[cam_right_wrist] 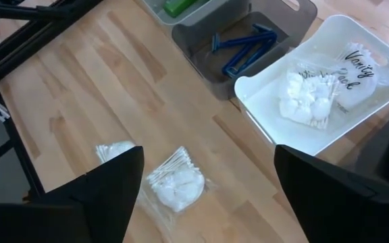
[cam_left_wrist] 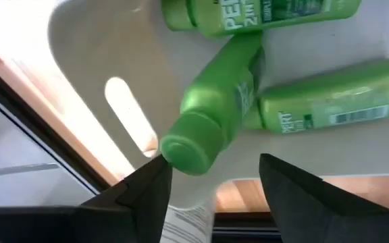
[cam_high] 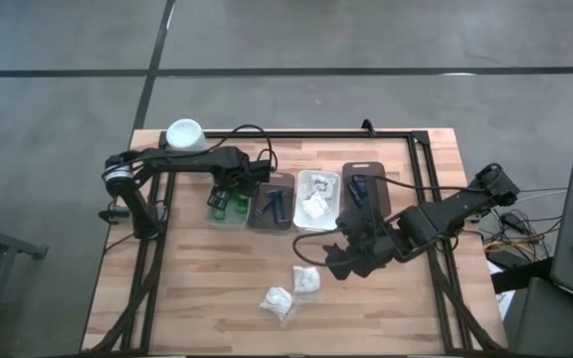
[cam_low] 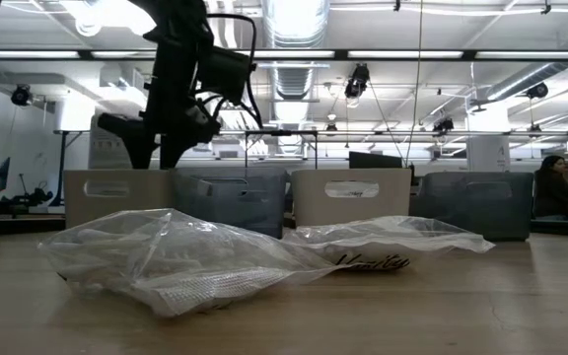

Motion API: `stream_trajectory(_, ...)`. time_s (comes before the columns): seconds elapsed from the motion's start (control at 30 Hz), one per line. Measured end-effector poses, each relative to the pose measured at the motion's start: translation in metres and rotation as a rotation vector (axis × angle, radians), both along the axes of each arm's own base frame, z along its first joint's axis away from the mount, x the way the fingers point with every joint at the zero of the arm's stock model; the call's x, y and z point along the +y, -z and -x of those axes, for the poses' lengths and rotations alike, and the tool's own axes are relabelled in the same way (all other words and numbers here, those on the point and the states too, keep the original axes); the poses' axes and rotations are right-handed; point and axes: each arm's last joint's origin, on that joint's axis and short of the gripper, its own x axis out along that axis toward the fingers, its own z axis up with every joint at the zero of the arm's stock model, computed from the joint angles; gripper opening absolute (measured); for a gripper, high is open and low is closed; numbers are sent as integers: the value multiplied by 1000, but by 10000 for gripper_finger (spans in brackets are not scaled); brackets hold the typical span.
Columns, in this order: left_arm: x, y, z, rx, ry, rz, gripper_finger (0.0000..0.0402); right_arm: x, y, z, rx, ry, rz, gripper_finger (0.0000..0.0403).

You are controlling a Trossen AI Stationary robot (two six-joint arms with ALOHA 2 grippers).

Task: Pick & Place Travel size toiletries
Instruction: Put the green shampoo into the gray bin, then put the white cotton pack into the white bin

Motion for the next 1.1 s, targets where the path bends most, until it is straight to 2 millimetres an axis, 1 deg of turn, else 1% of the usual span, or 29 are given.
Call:
stream_trajectory(0.1, 0, -2, 1, -6, -13, -9, 232, 1, 1, 0, 2, -4, 4, 320)
stream_trajectory(0.2, 5, -3, -3, -30, -15, -165, 231, 1, 1, 0, 4, -6, 8, 318)
stream_trajectory(0.23, 6, -4, -5, -41, -15, -194, 230, 1, 1, 0, 5, -7, 9, 318)
stream_trajectory(0.27, 6, -5, -5, -47, -9, -171, 226, 1, 1, 0, 5, -8, 11, 319)
stream_trajectory(0.3, 5, -5, -5, -53, -8, -111, 221, 1, 1, 0, 5, -10, 12, 321)
stream_trajectory(0.47, -14, 0, -3, -109, -85, 274, 180, 1, 1, 1, 6, -8, 11, 335)
stream_trajectory(0.53, -24, 3, 0, -67, -77, 335, 163, 2, 2, 2, 13, -9, 13, 341)
stream_trajectory(0.6, -31, 3, 1, -29, -43, 307, 148, 2, 2, 3, 20, -10, 16, 346)
stream_trajectory(0.7, -33, 1, -1, -32, 8, 169, 135, 2, 2, 3, 23, -9, 18, 353)
stream_trajectory(0.77, -31, -4, -3, -88, 13, 98, 131, 2, 2, 3, 24, -10, 18, 354)
stream_trajectory(0.87, -29, -16, -6, -220, -12, 92, 131, 2, 2, 3, 24, -8, 18, 349)
stream_trajectory(0.93, -35, -28, -4, -322, -17, 210, 131, 2, 3, 3, 27, -8, 11, 344)
stream_trajectory(0.97, -41, -35, -2, -379, -12, 318, 130, 2, 3, 3, 32, -11, 1, 342)
stream_trajectory(1.03, -56, -50, 0, -511, 24, 547, 131, 4, 3, 4, 46, -21, -18, 338)
stream_trajectory(1.07, -65, -56, 1, -563, 57, 642, 131, 4, 4, 5, 58, -26, -21, 336)
stream_trajectory(1.1, -75, -60, 3, -601, 95, 701, 131, 4, 5, 6, 67, -29, -20, 334)
